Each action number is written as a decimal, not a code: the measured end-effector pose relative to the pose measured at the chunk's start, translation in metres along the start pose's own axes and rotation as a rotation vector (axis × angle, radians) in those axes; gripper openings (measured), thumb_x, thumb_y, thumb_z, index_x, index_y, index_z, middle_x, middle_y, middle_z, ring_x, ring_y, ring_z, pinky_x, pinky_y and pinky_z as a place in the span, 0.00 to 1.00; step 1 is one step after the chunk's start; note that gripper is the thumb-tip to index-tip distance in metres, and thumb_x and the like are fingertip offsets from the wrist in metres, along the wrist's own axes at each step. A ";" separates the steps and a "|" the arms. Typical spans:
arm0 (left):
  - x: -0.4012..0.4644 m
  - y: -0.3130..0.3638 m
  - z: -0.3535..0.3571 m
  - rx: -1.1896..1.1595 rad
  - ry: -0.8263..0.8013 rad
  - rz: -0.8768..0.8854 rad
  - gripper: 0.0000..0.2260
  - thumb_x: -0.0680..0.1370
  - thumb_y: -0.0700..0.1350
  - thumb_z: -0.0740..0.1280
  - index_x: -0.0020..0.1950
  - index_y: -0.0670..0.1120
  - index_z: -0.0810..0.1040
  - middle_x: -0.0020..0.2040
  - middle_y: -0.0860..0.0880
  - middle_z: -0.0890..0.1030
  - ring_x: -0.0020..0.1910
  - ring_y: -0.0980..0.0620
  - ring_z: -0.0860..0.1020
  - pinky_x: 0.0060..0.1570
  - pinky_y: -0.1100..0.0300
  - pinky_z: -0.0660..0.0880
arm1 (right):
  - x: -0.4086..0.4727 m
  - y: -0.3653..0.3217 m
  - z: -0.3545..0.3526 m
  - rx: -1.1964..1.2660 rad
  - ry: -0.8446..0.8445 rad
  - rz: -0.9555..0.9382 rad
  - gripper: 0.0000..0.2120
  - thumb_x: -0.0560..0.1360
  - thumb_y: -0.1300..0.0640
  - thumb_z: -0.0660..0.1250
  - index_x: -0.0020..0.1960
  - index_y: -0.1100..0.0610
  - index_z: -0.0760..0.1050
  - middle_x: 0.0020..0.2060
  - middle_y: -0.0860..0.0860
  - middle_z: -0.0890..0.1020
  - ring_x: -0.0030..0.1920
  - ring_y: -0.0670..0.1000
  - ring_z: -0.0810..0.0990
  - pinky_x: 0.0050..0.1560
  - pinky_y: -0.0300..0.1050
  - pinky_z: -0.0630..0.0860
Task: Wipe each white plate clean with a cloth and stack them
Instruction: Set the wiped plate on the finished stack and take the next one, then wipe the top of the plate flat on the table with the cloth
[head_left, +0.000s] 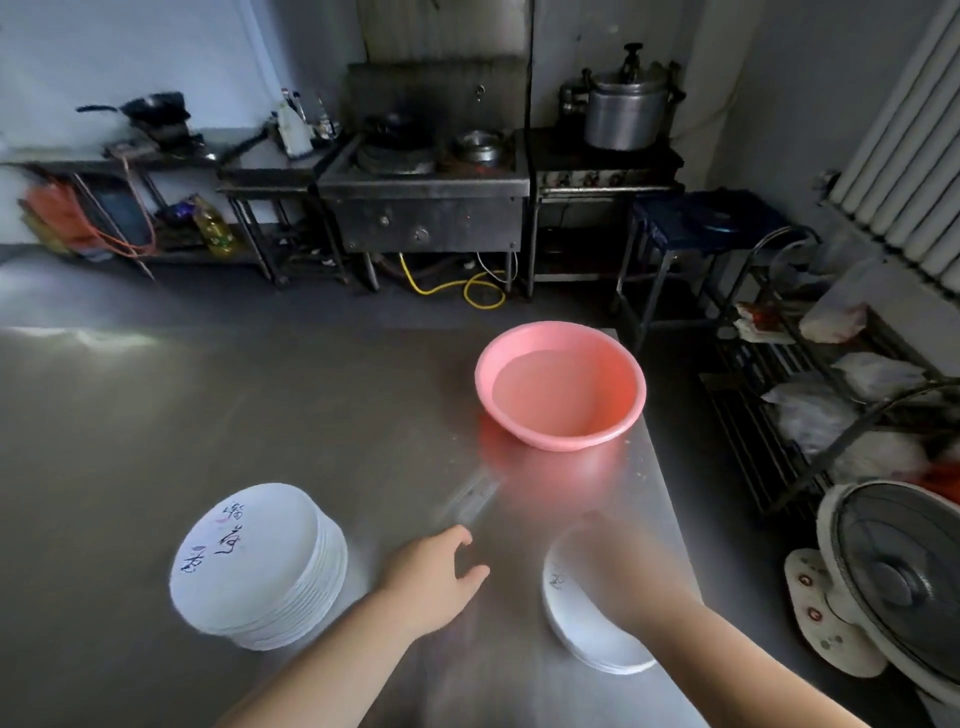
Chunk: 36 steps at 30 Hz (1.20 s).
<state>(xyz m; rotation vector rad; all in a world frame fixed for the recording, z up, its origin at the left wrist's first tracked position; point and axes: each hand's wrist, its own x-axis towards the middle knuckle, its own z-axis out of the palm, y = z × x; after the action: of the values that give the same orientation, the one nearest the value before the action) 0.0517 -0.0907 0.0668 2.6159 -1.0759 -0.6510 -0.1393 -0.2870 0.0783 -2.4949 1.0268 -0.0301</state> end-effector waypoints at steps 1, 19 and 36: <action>-0.006 -0.017 -0.014 -0.008 0.032 -0.011 0.21 0.77 0.70 0.61 0.68 0.63 0.71 0.46 0.59 0.81 0.47 0.55 0.81 0.47 0.57 0.77 | 0.004 -0.019 0.003 0.015 -0.012 -0.032 0.29 0.77 0.32 0.62 0.74 0.43 0.70 0.55 0.35 0.85 0.57 0.44 0.83 0.43 0.42 0.75; -0.074 -0.284 -0.125 0.030 0.259 -0.331 0.11 0.81 0.62 0.61 0.55 0.55 0.72 0.50 0.55 0.78 0.50 0.48 0.79 0.46 0.54 0.78 | 0.027 -0.299 0.116 -0.163 -0.204 -0.197 0.14 0.77 0.38 0.57 0.54 0.46 0.70 0.46 0.46 0.84 0.45 0.55 0.83 0.39 0.46 0.74; -0.066 -0.304 -0.110 -0.169 0.299 -0.234 0.07 0.81 0.51 0.66 0.53 0.50 0.72 0.43 0.54 0.78 0.42 0.48 0.78 0.41 0.53 0.76 | 0.020 -0.321 0.144 -0.041 -0.185 -0.018 0.09 0.80 0.46 0.60 0.54 0.50 0.65 0.45 0.49 0.84 0.44 0.57 0.82 0.37 0.47 0.75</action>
<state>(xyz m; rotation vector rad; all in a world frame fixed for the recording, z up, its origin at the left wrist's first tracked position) 0.2481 0.1748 0.0682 2.6027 -0.6080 -0.3594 0.1151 -0.0428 0.0752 -2.4883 0.9374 0.2137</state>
